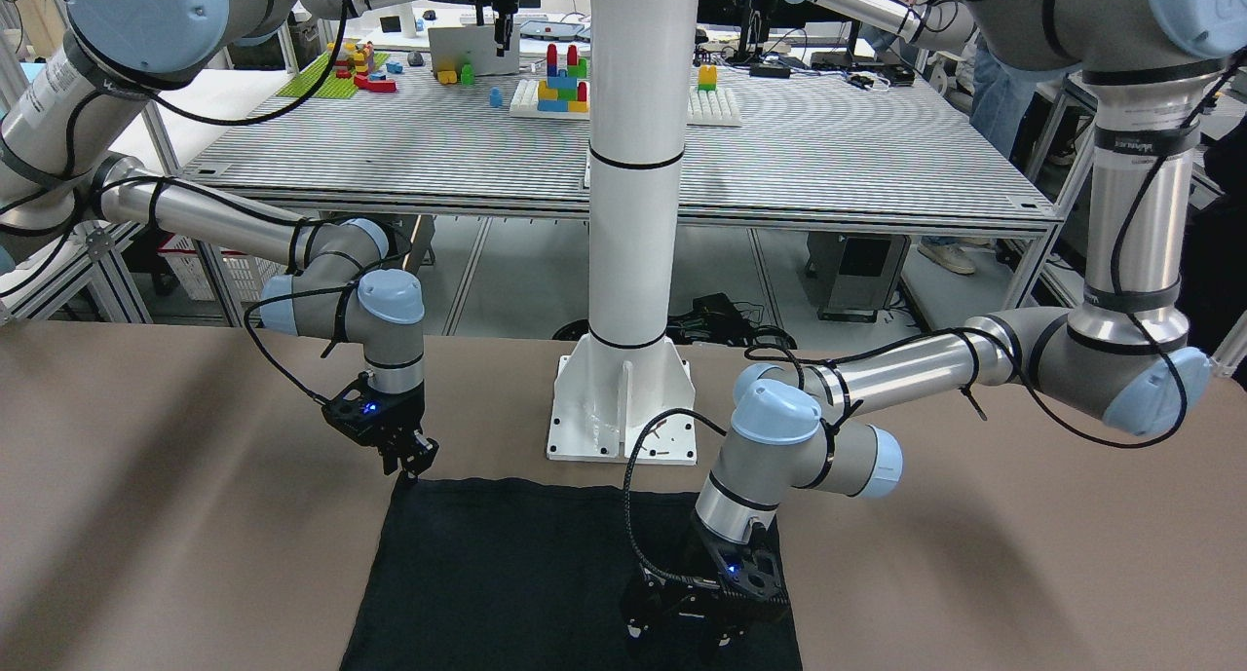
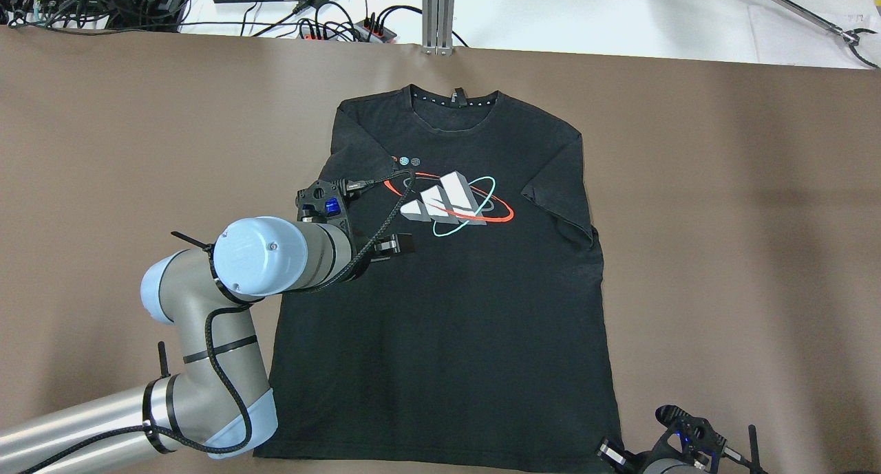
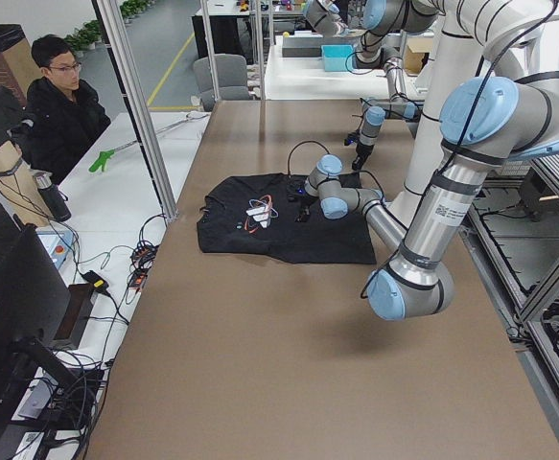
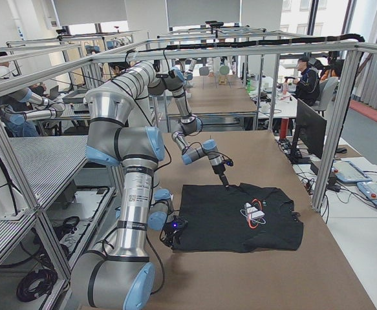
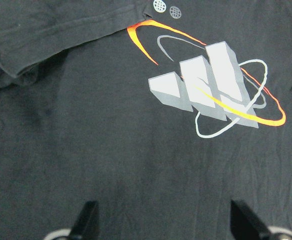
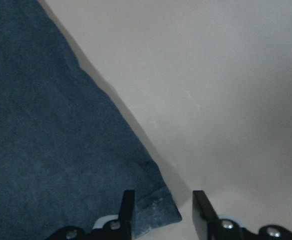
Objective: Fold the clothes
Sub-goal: 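Move both grippers down toward the shirt's hem nearest the robot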
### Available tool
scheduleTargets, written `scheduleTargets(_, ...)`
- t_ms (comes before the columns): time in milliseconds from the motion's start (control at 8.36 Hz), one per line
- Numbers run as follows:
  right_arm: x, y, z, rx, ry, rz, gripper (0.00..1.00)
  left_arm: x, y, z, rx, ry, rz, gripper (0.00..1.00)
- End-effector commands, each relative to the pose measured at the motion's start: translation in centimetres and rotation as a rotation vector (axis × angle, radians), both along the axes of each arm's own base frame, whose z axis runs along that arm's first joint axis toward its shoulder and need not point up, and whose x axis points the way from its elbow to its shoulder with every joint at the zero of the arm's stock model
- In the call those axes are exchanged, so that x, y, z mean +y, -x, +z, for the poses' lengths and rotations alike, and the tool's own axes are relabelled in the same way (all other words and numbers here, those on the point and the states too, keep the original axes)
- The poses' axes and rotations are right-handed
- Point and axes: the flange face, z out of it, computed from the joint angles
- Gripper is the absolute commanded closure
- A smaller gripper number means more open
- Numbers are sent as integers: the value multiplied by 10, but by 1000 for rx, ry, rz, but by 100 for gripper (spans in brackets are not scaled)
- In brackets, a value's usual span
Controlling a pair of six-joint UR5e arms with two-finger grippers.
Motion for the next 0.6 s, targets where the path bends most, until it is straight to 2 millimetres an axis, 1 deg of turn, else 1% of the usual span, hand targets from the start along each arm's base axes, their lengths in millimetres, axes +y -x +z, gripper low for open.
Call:
scheduleTargets(0, 2, 3, 3, 7, 0, -5, 64, 0, 1, 2, -4, 1, -2, 7)
scheduleTargets(239, 5, 3, 1, 2, -3, -9, 100, 0, 2, 4, -6, 4, -4, 7)
scheduleTargets(359, 6, 4, 0, 2, -13, -7, 100, 0, 2, 5, -4, 8, -8, 7)
scheduleTargets(478, 7, 2, -2, -3, -13, -7, 100, 3, 8, 8, 4, 24, -14, 7)
